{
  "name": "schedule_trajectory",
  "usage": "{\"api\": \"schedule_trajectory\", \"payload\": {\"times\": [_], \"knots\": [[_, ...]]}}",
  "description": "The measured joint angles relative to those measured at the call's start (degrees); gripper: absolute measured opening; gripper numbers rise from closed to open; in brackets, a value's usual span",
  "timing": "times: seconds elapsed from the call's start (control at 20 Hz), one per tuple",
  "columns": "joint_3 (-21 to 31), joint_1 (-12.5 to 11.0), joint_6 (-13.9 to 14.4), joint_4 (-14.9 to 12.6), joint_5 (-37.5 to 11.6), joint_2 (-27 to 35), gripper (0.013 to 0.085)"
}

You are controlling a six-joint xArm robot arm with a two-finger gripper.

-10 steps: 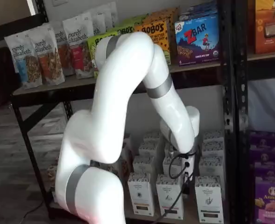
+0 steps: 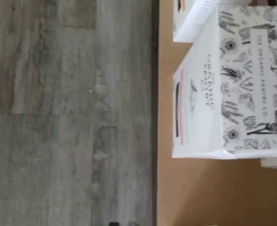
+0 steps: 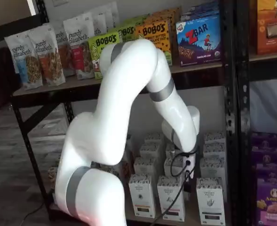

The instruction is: Pick up the white box with a green strip in the middle, on the bottom shelf, the sixth box from the left

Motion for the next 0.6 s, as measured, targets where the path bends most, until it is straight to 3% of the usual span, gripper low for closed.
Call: {"api": "schedule_trajectory", "payload": {"times": [0.6], "knots": [[-8.05, -0.91, 1.50, -2.98, -3.49, 7.57, 0.0850]]}}
